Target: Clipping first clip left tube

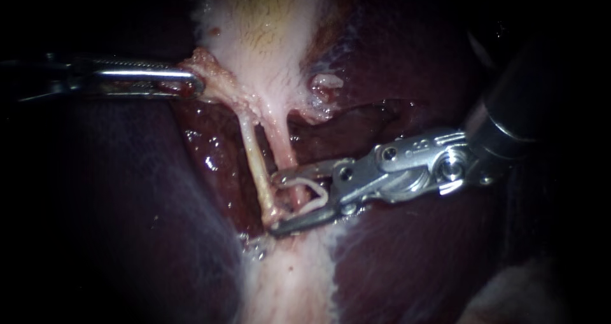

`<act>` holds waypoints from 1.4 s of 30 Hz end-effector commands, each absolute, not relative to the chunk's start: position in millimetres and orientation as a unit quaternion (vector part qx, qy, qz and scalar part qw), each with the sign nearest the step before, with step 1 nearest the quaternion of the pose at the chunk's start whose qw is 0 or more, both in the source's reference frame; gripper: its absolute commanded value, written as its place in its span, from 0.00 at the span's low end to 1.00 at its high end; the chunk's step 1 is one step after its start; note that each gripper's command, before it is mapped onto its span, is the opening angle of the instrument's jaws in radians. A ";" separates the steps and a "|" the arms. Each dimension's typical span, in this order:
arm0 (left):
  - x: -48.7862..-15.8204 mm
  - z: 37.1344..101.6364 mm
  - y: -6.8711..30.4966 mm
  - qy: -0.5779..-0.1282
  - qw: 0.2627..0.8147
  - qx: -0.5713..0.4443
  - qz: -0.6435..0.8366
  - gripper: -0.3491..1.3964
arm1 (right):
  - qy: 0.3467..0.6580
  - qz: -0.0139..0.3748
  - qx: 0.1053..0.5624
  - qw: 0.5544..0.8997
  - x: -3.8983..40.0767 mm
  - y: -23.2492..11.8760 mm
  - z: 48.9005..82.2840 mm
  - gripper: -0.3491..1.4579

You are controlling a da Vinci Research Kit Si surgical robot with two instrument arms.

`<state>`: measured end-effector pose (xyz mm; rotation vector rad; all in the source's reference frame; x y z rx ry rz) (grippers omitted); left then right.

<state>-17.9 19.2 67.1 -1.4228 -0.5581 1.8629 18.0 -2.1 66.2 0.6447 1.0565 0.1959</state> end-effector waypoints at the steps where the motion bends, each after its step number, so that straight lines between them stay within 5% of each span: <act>1: -17.9 67.1 19.2 -0.216 0.358 -0.551 0.722 0.00 | 0.495 0.093 0.300 0.810 18.0 -2.0 66.4 0.47; 31: -18.0 66.9 19.1 -0.216 0.358 -0.551 0.722 0.00 | 0.485 0.117 0.295 0.815 19.4 -1.1 73.5 0.47; 42: -18.2 66.9 19.1 -0.216 0.358 -0.551 0.722 0.00 | 0.507 0.132 0.309 0.794 21.9 -1.7 74.1 0.47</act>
